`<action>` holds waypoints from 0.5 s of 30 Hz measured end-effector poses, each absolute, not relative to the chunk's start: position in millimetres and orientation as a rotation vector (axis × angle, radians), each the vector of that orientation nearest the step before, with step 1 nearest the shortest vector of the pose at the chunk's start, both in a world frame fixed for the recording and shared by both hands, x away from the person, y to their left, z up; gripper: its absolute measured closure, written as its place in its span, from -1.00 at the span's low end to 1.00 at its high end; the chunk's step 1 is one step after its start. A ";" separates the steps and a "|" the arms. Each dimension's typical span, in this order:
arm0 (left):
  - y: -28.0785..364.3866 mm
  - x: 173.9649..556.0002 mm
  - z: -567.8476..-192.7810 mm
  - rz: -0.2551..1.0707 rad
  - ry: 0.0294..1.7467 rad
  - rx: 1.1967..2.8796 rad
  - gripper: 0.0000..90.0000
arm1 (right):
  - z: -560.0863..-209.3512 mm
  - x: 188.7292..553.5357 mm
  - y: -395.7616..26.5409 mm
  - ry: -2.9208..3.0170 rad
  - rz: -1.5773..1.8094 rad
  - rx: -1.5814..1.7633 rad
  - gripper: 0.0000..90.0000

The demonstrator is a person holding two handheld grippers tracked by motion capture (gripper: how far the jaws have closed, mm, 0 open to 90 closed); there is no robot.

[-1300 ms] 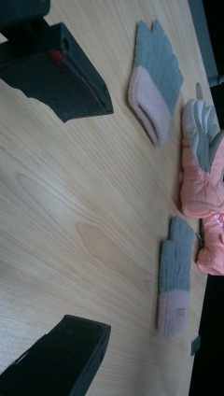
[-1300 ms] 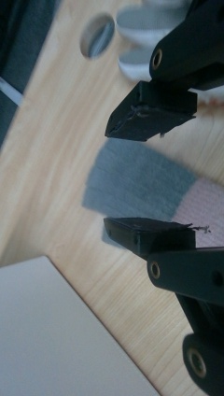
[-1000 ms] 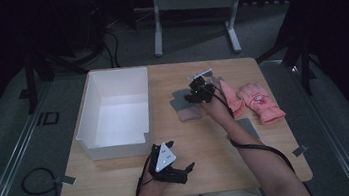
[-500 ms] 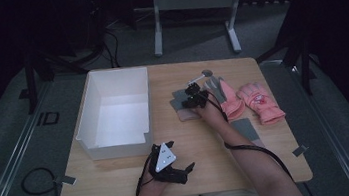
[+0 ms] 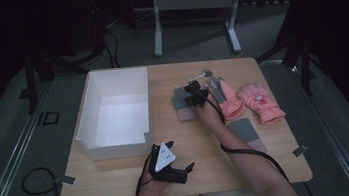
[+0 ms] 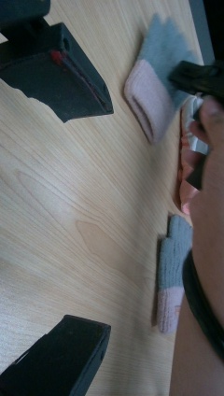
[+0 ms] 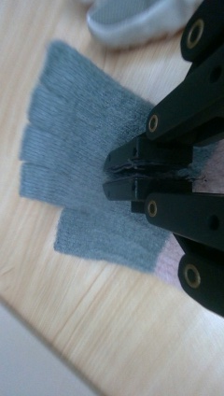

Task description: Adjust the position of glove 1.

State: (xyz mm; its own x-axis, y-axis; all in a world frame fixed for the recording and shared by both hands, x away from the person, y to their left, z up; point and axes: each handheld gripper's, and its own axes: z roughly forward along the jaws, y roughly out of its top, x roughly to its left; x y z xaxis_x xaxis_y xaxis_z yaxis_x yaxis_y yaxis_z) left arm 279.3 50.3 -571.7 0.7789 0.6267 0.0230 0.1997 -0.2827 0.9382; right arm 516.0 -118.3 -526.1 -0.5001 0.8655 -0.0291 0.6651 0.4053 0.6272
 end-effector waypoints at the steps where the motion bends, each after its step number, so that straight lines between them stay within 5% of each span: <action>1: 50.6 279.3 -571.7 0.474 0.635 1.845 -1.00 | -521.9 512.2 -119.3 2.305 0.809 1.324 0.90; 15: 50.7 279.3 -571.6 0.475 0.643 1.842 -1.00 | -444.4 408.7 -142.9 2.164 0.989 1.333 0.90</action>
